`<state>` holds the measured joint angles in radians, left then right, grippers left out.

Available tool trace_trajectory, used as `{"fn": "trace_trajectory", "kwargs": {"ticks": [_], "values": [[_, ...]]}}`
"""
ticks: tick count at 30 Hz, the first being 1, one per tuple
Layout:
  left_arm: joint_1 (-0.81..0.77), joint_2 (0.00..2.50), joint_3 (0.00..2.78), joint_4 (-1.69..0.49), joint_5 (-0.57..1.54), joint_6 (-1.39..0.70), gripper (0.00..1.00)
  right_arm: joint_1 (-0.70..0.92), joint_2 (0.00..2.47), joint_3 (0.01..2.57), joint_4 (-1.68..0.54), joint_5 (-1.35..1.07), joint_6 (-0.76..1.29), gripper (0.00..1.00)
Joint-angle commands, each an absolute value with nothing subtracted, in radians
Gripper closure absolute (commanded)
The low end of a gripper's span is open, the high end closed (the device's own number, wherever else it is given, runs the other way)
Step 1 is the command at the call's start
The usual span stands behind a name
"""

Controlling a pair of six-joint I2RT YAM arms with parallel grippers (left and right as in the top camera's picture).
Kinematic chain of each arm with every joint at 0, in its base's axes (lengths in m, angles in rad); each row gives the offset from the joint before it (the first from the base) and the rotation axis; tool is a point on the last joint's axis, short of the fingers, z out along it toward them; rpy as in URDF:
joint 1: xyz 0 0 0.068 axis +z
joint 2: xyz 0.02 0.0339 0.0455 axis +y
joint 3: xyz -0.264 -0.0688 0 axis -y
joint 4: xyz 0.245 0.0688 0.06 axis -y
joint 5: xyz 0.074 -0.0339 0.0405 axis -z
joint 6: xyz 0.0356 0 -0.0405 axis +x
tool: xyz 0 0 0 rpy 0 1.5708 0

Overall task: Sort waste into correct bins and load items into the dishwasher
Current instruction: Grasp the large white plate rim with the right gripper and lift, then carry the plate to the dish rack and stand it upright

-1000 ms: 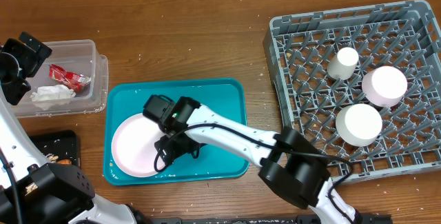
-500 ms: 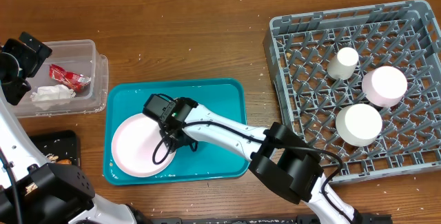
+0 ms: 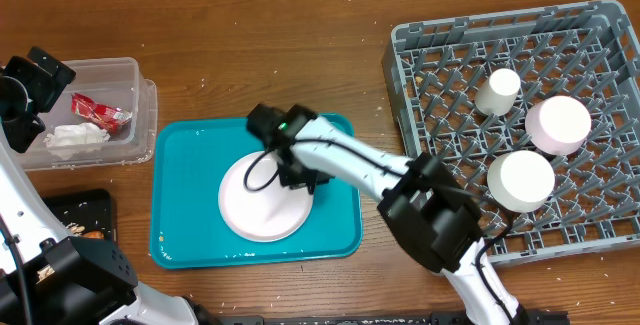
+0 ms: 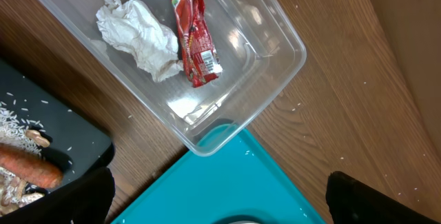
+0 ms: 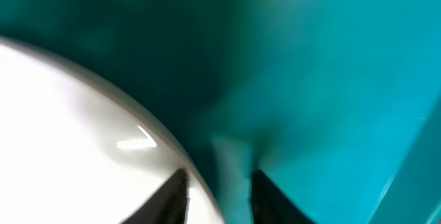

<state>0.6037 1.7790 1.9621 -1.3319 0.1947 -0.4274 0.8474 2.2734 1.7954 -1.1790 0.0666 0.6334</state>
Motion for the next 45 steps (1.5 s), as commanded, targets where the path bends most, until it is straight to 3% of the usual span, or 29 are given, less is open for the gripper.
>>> {"fn": "trace_trajectory", "kwargs": {"ticks": [1, 3, 4, 14, 19, 23, 28, 34, 45], "values": [[0.601, 1.778, 1.960, -1.331, 0.199, -0.442, 0.00, 0.752, 2.306, 1.802, -1.196, -0.026, 0.641, 0.81], [0.601, 1.778, 1.960, -1.331, 0.199, -0.442, 0.00, 0.701, 2.303, 1.802, -1.221, -0.049, 0.641, 0.95], [0.601, 1.778, 1.960, -1.331, 0.199, -0.442, 0.00, 0.683, 2.299, 1.802, -1.232, -0.057, 0.641, 0.96], [0.600, 1.778, 1.960, -1.331, 0.199, -0.442, 0.00, 0.392, 1.905, 1.881, -1.386, -0.013, 0.579, 0.96], [0.600, 1.778, 1.960, -1.331, 0.200, -0.442, 0.00, 0.157, 1.687, 1.972, -1.459, 0.034, 0.413, 0.96], [0.600, 1.778, 1.960, -1.331, 0.199, -0.442, 0.00, 0.021, 1.591, 1.971, -1.470, 0.282, 0.333, 0.96], [0.600, 1.778, 1.960, -1.331, 0.199, -0.442, 0.00, 0.019, 1.611, 1.892, -1.417, 0.455, 0.307, 0.96], [0.600, 1.778, 1.960, -1.331, 0.199, -0.442, 0.00, 0.031, 1.681, 1.720, -1.201, 0.583, 0.305, 0.96], [0.600, 1.778, 1.960, -1.331, 0.199, -0.442, 0.00, 0.189, 1.847, 1.705, -1.118, 0.771, 0.310, 0.96]]}}
